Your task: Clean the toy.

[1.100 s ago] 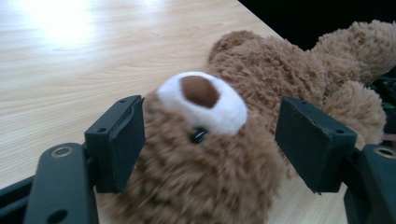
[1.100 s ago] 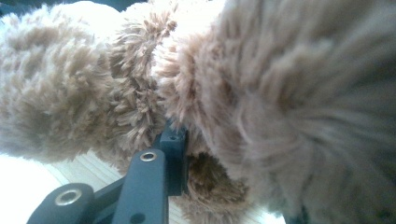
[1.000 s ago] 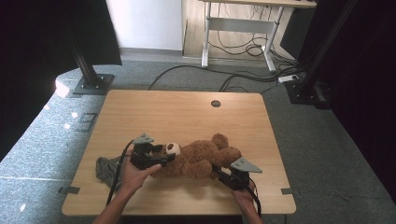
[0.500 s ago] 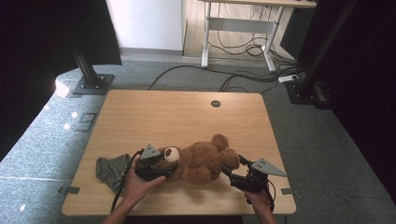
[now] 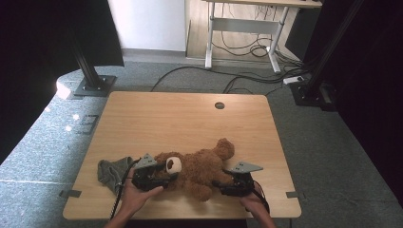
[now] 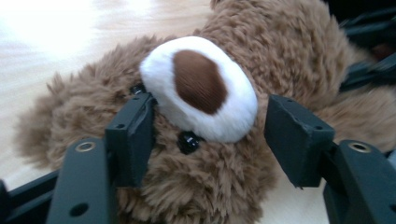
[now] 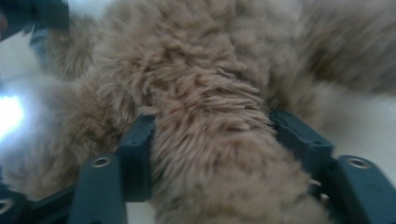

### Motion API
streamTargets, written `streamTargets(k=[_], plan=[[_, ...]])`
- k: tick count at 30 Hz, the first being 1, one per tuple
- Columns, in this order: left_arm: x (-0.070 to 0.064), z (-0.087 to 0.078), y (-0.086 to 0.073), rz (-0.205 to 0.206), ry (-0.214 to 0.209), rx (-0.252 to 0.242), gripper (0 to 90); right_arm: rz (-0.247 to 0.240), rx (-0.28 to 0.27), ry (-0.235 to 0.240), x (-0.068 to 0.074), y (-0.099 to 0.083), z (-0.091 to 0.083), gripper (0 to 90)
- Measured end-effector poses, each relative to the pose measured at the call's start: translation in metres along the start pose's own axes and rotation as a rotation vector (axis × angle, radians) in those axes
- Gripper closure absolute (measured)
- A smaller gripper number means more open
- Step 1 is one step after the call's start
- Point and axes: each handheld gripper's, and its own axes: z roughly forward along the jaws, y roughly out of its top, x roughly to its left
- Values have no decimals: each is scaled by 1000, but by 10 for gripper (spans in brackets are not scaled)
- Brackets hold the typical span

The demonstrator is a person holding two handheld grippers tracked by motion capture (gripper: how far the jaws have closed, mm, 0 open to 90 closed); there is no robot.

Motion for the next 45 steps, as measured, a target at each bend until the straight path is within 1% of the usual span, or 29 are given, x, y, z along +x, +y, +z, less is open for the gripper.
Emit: streamTargets(k=[1,2,4,6,7,10,11,12,13,15,18,20,23,26,29,31,32,35,39,42,43,44,45], plan=[[0,-1,-2,7,-1,-2,375,-1,22,4,2,-4,3,427],[-1,-2,-6,17,5,-8,388,-2,31,0,4,-6,5,433],[-1,-1,-10,27,23,-21,410,-2,37,-15,7,-9,9,447],[2,3,-10,23,36,-31,419,-3,36,-42,9,-8,13,465],[3,5,-10,23,42,-35,420,1,37,-67,9,-6,16,478],[9,15,-4,45,86,-46,420,1,24,-115,8,-4,24,497],[10,18,-3,45,92,-48,419,-2,15,-137,6,-2,28,501],[13,21,0,42,98,-51,419,1,11,-148,5,0,30,504],[15,24,3,46,105,-53,419,4,3,-165,2,1,32,509],[20,31,8,41,113,-62,419,10,-10,-196,-4,5,39,516],[28,41,16,43,129,-67,418,24,-21,-217,-13,10,45,522],[34,47,23,43,133,-65,417,36,-27,-224,-19,14,50,522],[46,54,35,30,123,-55,413,55,-40,-230,-30,21,57,521],[56,62,45,32,126,-51,411,71,-51,-239,-39,26,63,518],[61,67,50,32,125,-55,411,91,-71,-240,-48,29,68,512],[65,70,53,26,124,-57,411,100,-76,-244,-53,32,69,508],[66,72,55,17,123,-58,411,100,-78,-251,-55,33,71,506],[68,74,58,13,128,-55,408,114,-94,-259,-59,35,74,501],[67,72,61,15,133,-54,395,102,-108,-263,-60,35,73,478],[64,63,67,-6,124,-81,374,91,-136,-280,-58,34,68,404],[63,60,69,-8,126,-92,366,79,-148,-290,-58,34,64,383],[61,56,71,-10,133,-105,360,74,-159,-291,-57,34,62,369],[59,51,74,2,136,-110,354,70,-174,-295,-57,34,59,354]])
